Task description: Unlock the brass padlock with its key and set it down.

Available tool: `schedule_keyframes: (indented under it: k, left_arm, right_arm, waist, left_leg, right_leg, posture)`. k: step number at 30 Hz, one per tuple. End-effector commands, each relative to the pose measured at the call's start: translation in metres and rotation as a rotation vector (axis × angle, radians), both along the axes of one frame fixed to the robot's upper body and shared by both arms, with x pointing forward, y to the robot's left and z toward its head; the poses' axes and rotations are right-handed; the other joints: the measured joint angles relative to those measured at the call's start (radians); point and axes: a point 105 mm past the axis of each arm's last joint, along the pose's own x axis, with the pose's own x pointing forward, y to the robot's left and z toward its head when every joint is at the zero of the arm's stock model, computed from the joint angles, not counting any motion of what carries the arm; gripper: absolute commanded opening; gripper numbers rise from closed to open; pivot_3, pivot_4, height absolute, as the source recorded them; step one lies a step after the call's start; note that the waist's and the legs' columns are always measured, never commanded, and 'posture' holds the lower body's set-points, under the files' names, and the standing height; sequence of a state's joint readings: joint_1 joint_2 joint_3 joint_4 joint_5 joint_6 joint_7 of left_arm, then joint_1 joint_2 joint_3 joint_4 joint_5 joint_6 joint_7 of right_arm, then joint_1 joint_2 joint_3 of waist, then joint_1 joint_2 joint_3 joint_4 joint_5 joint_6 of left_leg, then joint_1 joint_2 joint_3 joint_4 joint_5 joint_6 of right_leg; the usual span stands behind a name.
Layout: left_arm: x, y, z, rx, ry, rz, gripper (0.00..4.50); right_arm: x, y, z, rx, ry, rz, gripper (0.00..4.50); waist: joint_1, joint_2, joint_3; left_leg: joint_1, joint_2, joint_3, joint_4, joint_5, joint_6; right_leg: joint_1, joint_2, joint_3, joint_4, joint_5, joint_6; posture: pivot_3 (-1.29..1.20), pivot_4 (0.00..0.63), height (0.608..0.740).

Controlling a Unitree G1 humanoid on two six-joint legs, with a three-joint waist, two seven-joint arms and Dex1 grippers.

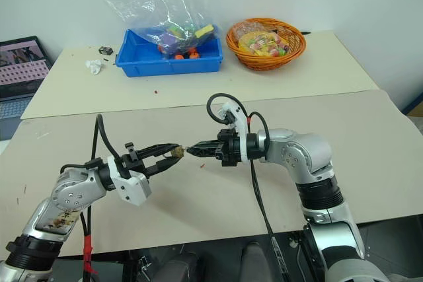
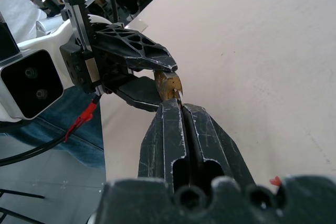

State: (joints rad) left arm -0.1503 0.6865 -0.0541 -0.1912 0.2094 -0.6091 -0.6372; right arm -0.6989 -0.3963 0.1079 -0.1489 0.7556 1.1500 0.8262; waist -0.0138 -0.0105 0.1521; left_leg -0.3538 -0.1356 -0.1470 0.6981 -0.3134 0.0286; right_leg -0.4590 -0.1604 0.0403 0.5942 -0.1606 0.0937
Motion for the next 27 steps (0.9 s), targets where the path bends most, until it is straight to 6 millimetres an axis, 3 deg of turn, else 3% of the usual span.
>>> schedule_keyframes:
  k: [1, 7, 16, 19, 23, 27]
  left_arm:
    - [-0.005, -0.004, 0.011, -0.012, -0.050, -0.025, 0.81]
    - [-0.005, -0.006, 0.014, -0.013, -0.053, -0.031, 0.81]
    - [-0.006, -0.010, 0.017, -0.017, -0.056, -0.037, 0.81]
    - [-0.006, -0.010, 0.017, -0.018, -0.054, -0.034, 0.81]
    - [-0.007, -0.010, 0.018, -0.020, -0.050, -0.032, 0.81]
    - [-0.006, -0.010, 0.018, -0.020, -0.050, -0.029, 0.81]
  right_arm:
    - [-0.010, 0.013, 0.020, 0.050, 0.013, 0.049, 0.06]
    - [-0.018, 0.021, 0.010, 0.038, 0.358, 0.099, 0.06]
    - [0.006, 0.045, 0.017, 0.180, 0.683, 0.070, 0.06]
    - [0.007, 0.048, 0.014, 0.147, 0.688, 0.024, 0.06]
    - [0.004, 0.047, 0.006, 0.045, 0.573, -0.062, 0.06]
    - [0.007, 0.043, 0.015, 0.064, 0.498, -0.117, 1.17]
  waist:
    - [-0.002, 0.000, 0.000]
    - [-0.001, 0.000, 0.000]
    - [-0.016, 0.001, 0.000]
    - [-0.023, 0.001, 0.000]
    - [-0.029, 0.002, 0.000]
    - [-0.032, 0.002, 0.000]
  left_leg:
    - [0.000, 0.000, 0.000, 0.000, 0.000, 0.000]
    - [0.000, 0.001, 0.000, 0.000, 0.000, 0.000]
    - [0.000, 0.001, 0.000, -0.002, 0.001, -0.001]
    - [0.000, 0.001, 0.000, -0.002, 0.001, -0.001]
    - [0.000, 0.001, 0.000, -0.002, 0.000, -0.001]
    - [0.000, 0.001, 0.000, -0.002, 0.000, -0.001]
  right_leg:
    - [0.000, 0.000, 0.000, 0.000, 0.000, 0.000]
    - [0.000, 0.001, 0.000, 0.001, 0.000, -0.001]
    - [-0.001, 0.002, 0.000, 0.001, 0.001, -0.001]
    - [-0.001, 0.001, 0.000, 0.001, 0.001, -0.002]
    - [-0.001, 0.001, -0.001, 0.001, 0.001, -0.001]
    - [-0.002, 0.001, -0.001, 0.001, 0.001, -0.001]
  posture:
    - [0.00, 0.150, 0.732]
    - [0.00, 0.150, 0.732]
    - [0.00, 0.150, 0.732]
    - [0.00, 0.150, 0.732]
    - [0.00, 0.150, 0.732]
    - [0.00, 0.150, 0.732]
